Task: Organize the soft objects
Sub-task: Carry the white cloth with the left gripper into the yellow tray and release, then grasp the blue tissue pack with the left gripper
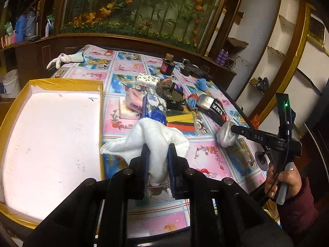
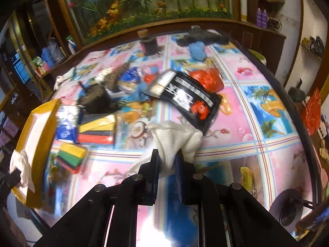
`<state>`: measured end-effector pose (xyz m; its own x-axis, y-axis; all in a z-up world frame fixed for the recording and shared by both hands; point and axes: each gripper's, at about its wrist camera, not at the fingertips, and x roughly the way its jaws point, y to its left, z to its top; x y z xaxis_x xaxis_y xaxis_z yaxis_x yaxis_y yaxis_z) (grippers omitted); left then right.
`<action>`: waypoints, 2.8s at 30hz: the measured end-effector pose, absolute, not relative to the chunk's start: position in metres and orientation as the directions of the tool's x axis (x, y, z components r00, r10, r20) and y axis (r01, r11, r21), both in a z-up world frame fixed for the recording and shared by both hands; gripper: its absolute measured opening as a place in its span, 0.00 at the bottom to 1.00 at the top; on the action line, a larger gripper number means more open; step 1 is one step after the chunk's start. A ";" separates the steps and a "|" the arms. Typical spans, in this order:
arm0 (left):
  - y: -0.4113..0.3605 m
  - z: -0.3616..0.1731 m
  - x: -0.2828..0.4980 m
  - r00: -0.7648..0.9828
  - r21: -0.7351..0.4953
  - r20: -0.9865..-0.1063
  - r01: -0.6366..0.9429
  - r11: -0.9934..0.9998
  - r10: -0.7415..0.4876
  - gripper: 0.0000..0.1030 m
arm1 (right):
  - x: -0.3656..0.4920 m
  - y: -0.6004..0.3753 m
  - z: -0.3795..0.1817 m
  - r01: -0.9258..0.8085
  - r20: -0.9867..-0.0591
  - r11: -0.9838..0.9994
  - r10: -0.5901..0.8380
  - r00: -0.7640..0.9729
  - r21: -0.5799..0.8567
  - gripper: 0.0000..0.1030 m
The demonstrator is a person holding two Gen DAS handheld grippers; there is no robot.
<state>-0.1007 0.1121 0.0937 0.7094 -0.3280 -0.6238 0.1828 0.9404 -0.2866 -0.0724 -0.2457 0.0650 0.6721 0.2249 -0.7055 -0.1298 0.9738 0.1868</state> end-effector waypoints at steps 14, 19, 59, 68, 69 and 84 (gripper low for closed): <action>0.177 0.081 -0.116 0.752 -0.326 -0.606 0.062 0.943 -0.259 0.13 | -0.089 -0.196 0.060 -0.155 -0.715 0.987 0.079 0.695 -0.042 0.71; 0.198 0.073 -0.118 0.741 -0.293 -0.646 -0.017 0.956 -0.184 0.13 | -0.082 -0.171 0.038 -0.181 -0.771 0.979 0.045 0.636 -0.092 0.37; 0.261 0.053 -0.140 0.708 -0.312 -0.692 -0.122 0.942 -0.138 0.57 | -0.018 -0.033 0.127 -0.358 -0.679 0.934 0.270 0.683 0.011 0.79; 0.147 0.074 -0.109 0.644 -0.307 -0.698 0.123 0.944 -0.312 0.57 | -0.051 -0.201 0.077 -0.126 -0.728 0.982 0.187 0.660 0.138 0.80; 0.132 0.076 -0.101 0.635 -0.301 -0.705 0.135 0.944 -0.315 0.57 | -0.053 -0.212 0.072 -0.110 -0.728 0.981 0.190 0.658 0.157 0.80; 0.049 0.041 0.049 0.558 -0.218 -0.798 0.086 0.972 -0.228 0.57 | -0.076 -0.275 0.056 -0.104 -0.673 0.957 0.266 0.690 0.271 0.81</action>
<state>0.0489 0.0486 0.0408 0.5578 -0.2284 -0.7979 0.0856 0.9721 -0.2183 -0.0762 -0.2746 0.0559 0.6899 0.2660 -0.6733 -0.1042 0.9569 0.2712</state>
